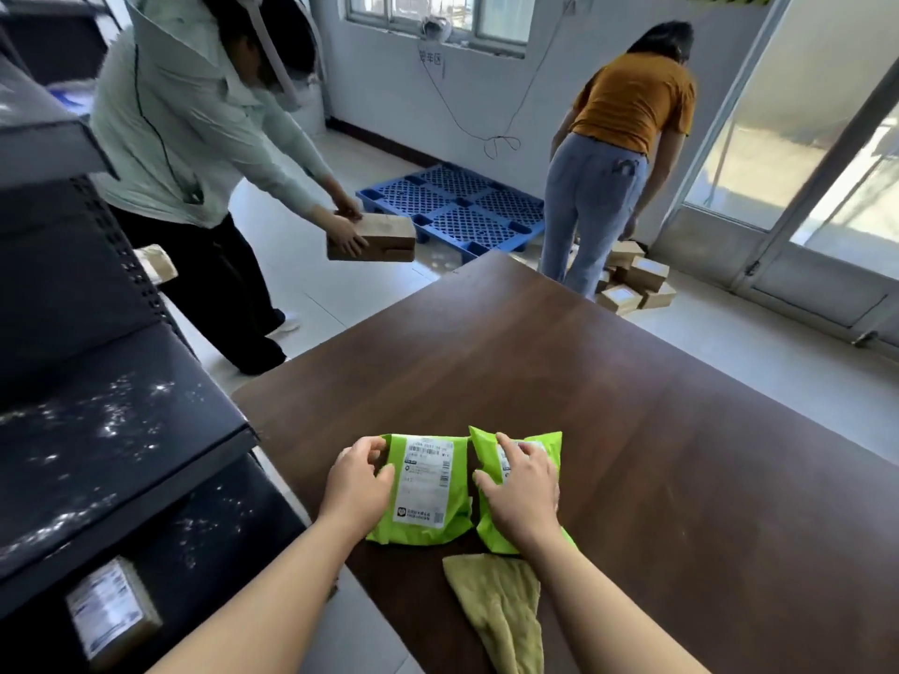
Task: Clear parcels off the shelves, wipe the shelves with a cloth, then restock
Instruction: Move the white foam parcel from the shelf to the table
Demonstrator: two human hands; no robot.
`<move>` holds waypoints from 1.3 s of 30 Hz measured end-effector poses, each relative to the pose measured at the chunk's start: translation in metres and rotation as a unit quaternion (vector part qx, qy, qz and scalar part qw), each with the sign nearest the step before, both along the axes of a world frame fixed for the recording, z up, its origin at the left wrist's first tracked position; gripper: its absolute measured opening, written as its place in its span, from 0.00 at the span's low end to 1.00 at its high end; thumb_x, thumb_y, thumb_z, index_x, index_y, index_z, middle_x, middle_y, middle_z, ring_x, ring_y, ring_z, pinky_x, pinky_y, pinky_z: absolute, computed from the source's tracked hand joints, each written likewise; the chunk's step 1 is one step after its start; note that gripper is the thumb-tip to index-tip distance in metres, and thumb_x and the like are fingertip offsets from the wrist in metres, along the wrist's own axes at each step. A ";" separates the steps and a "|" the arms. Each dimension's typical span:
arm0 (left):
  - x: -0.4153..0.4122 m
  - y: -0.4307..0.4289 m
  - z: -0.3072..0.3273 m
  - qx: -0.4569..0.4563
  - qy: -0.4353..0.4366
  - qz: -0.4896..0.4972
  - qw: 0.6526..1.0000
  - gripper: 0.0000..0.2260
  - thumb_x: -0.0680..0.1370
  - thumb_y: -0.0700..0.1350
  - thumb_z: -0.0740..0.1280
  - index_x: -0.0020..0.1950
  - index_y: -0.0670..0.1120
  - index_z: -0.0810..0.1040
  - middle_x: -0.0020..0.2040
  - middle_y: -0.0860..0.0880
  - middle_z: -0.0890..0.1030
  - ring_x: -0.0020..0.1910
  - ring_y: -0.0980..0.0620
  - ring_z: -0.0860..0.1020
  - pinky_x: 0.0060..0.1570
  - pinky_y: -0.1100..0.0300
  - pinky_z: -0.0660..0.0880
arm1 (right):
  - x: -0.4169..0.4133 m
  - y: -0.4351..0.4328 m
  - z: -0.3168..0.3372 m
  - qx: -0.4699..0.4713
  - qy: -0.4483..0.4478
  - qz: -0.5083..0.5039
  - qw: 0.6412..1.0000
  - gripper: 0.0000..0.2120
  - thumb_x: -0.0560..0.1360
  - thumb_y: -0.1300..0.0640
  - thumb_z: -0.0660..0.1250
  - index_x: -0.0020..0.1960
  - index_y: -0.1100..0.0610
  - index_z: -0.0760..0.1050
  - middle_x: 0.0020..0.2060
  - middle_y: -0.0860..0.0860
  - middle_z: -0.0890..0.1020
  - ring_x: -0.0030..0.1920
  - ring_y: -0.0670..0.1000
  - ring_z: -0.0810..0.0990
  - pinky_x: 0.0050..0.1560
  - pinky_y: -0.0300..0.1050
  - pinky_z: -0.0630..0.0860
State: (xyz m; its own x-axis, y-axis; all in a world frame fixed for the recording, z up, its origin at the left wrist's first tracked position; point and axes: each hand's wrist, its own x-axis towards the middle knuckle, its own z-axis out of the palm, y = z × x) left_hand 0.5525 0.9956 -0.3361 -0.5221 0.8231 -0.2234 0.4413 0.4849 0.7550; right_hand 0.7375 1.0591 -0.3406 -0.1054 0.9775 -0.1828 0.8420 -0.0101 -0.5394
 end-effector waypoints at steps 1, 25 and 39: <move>-0.002 -0.003 0.009 0.014 -0.003 0.005 1.000 0.16 0.77 0.40 0.66 0.65 0.45 0.74 0.60 0.46 0.76 0.54 0.51 0.76 0.52 0.61 0.71 | -0.005 -0.001 0.008 0.009 0.011 0.011 1.000 0.29 0.74 0.45 0.66 0.74 0.45 0.64 0.70 0.50 0.65 0.71 0.54 0.60 0.72 0.48 0.57; -0.109 -0.184 0.201 0.245 0.057 0.187 0.950 0.09 0.80 0.45 0.64 0.59 0.51 0.78 0.53 0.57 0.79 0.49 0.62 0.76 0.37 0.75 0.69 | -0.186 -0.126 0.209 0.152 0.235 0.283 0.917 0.20 0.77 0.47 0.65 0.68 0.46 0.72 0.63 0.47 0.76 0.65 0.50 0.70 0.67 0.52 0.68; -0.194 -0.360 0.295 0.328 0.153 0.259 0.896 0.10 0.79 0.46 0.65 0.60 0.51 0.78 0.54 0.59 0.79 0.52 0.63 0.76 0.48 0.73 0.69 | -0.302 -0.280 0.304 0.183 0.337 0.386 0.839 0.19 0.76 0.48 0.67 0.66 0.48 0.75 0.59 0.45 0.78 0.61 0.47 0.74 0.59 0.41 0.70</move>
